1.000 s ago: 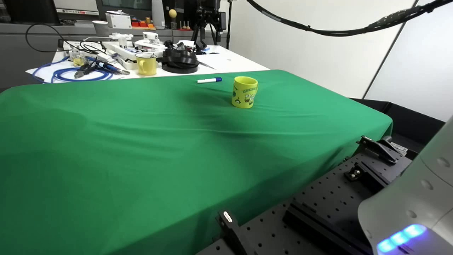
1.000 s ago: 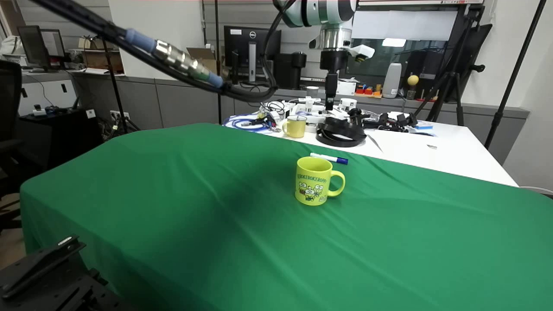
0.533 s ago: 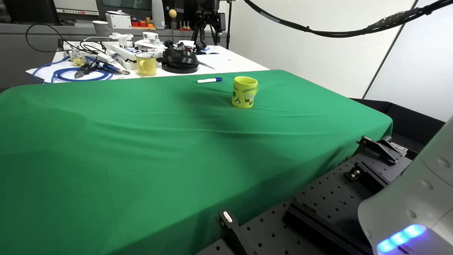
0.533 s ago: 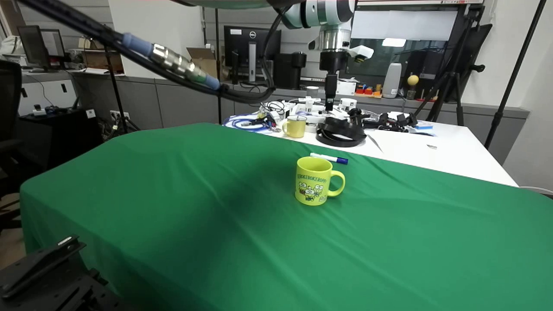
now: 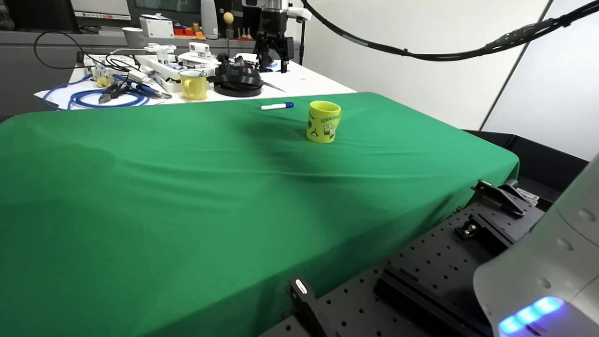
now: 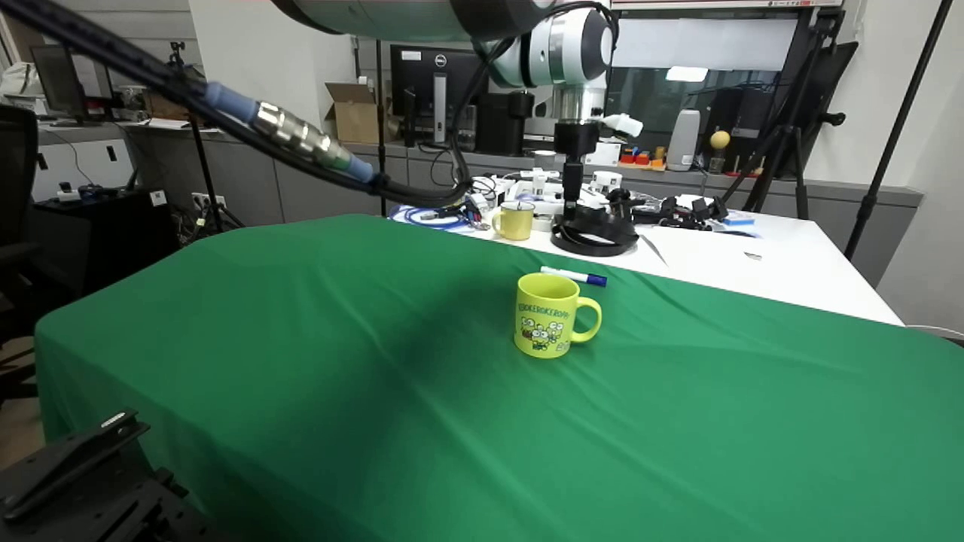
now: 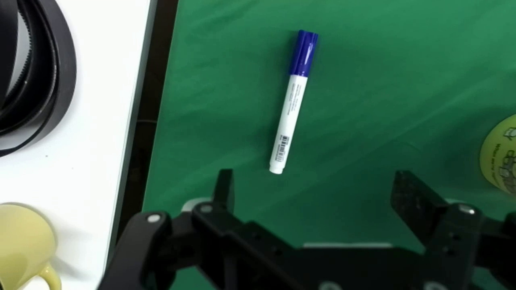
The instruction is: Put the marker in the mug
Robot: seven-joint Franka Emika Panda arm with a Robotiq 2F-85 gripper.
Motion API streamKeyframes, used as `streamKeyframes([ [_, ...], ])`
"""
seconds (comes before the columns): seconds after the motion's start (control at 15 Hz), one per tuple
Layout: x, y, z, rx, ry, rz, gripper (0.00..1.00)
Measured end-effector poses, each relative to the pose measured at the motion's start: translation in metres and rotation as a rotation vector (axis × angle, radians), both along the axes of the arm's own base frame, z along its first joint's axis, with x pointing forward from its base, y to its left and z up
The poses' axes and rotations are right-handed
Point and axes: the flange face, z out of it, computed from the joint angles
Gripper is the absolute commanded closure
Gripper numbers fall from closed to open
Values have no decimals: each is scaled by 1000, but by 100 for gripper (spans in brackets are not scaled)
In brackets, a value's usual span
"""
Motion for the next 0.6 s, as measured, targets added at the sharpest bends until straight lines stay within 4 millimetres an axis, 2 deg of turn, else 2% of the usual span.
streamKeyframes([
  [0.6,-7,3,-57,4,2,-118,0],
])
